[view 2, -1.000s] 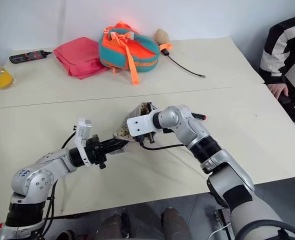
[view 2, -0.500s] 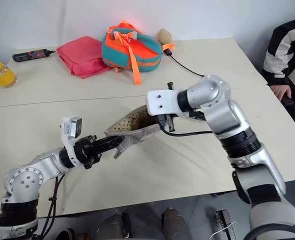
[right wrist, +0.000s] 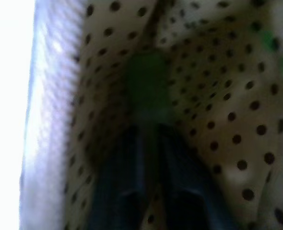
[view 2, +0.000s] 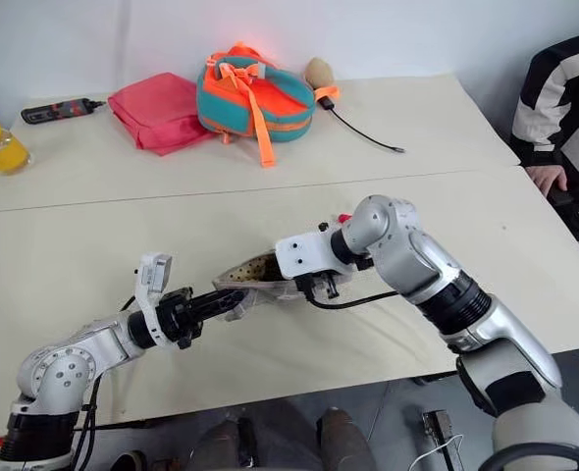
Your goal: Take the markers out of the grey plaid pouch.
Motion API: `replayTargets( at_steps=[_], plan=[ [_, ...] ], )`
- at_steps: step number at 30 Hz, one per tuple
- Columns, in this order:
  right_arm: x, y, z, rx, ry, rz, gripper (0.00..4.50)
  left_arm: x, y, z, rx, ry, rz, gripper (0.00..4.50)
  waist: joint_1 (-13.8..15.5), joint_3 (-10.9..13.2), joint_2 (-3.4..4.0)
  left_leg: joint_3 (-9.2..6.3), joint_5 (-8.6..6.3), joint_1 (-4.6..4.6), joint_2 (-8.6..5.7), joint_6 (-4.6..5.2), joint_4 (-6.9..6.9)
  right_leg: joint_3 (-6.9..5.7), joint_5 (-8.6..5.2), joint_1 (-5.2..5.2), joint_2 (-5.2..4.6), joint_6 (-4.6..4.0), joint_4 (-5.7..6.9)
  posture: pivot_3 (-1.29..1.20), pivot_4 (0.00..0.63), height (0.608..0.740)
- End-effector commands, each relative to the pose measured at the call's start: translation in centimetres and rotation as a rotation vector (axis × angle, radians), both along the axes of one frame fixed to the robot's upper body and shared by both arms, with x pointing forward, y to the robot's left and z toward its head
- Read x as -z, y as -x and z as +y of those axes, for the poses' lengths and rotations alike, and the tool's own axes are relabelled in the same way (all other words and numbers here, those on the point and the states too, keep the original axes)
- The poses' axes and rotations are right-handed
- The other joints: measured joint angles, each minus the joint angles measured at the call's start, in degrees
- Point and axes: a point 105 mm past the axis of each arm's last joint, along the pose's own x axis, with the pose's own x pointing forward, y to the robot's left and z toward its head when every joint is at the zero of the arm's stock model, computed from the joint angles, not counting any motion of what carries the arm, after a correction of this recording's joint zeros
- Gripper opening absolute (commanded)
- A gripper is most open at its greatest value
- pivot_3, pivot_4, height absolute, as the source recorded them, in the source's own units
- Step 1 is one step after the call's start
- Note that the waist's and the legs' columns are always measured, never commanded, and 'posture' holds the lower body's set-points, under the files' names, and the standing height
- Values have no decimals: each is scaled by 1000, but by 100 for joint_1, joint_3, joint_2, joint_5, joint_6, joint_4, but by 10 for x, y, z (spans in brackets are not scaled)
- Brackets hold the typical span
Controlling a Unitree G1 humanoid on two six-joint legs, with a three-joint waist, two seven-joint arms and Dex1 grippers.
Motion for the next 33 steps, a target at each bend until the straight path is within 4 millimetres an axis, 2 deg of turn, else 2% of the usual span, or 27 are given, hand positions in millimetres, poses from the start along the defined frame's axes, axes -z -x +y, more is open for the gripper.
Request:
replayTargets(
  at_steps=[1, 5, 10, 13, 15, 17, 22, 28, 29, 30, 32, 33],
  plan=[
    [-8, -7, 4, 9, -24, -58, 2180, 6, -1, 8, -35, 15, 18, 0, -4, 0, 0, 0, 0, 0, 0, 0, 0, 0, 0, 0, 0, 0, 0, 0, 150, 740],
    [-1, -4, 12, -11, -35, -47, 2180, 6, -2, 4, -30, 39, 18, 0, -4, 0, 0, -1, 0, 2, 1, 0, -5, -1, 0, -1, 0, 0, 1, 0, 150, 740],
    [18, -1, 17, -17, -16, -16, 2180, 6, -3, 0, -24, 37, 4, 0, -8, -1, 0, -2, 0, 2, 1, 0, -7, -3, 0, -1, 0, 0, 1, 0, 150, 740],
    [34, 0, 6, -4, 57, 8, 2180, 6, -3, -2, -18, 28, 0, 0, -10, -2, -2, -1, 0, 10, 3, 0, -6, -1, 0, 6, 2, 0, 2, 0, 150, 740],
    [36, 2, 2, -2, 74, 31, 2180, 6, -2, -2, -13, 21, -4, 0, -5, -1, -3, -1, -1, 36, 2, 0, -8, -2, 0, 35, 1, 0, -4, 0, 150, 740],
    [34, -3, 4, 3, 62, -5, 2180, 6, -2, -2, -15, 19, -7, 0, -6, -2, -3, 0, -4, 91, 2, -1, -27, -9, -5, 108, 2, -11, -55, 0, 150, 740],
    [46, -7, -3, 20, 112, 7, 2180, 6, -1, -4, -7, 6, -21, 0, -3, -3, -4, -1, -6, 90, 1, 0, -30, -5, -5, 106, 1, -11, -58, 0, 150, 740],
    [54, -14, 5, 3, 92, -14, 2180, 3, -2, -6, -10, 6, -39, 0, -15, -10, -16, -1, -6, 98, 4, -1, -24, -5, -4, 116, 2, -13, -58, 0, 150, 740],
    [55, -14, 6, 2, 86, -12, 1810, 3, -2, -6, -11, 6, -40, 0, -17, -11, -18, -1, -7, 102, 4, 0, -23, -5, -3, 123, 2, -13, -58, 0, 150, 740],
    [54, -14, 5, 2, 81, -12, 1682, 2, -2, -5, -15, 3, -47, 0, -19, -11, -18, -2, -7, 106, 4, 0, -23, -5, -3, 129, 2, -13, -58, 0, 150, 740],
    [44, -16, 8, 2, 43, -33, 1096, 1, -3, -4, -24, -7, -61, 0, -16, -11, -18, -2, -7, 114, 4, 0, -23, -7, -3, 139, 2, -14, -61, 0, 150, 740],
    [36, -14, 10, -2, 10, -29, 1062, 1, -3, -2, -30, -18, -67, 0, -15, -11, -18, -2, -8, 115, 4, 0, -25, -8, -3, 140, 2, -14, -62, 0, 150, 740]
  ],
)
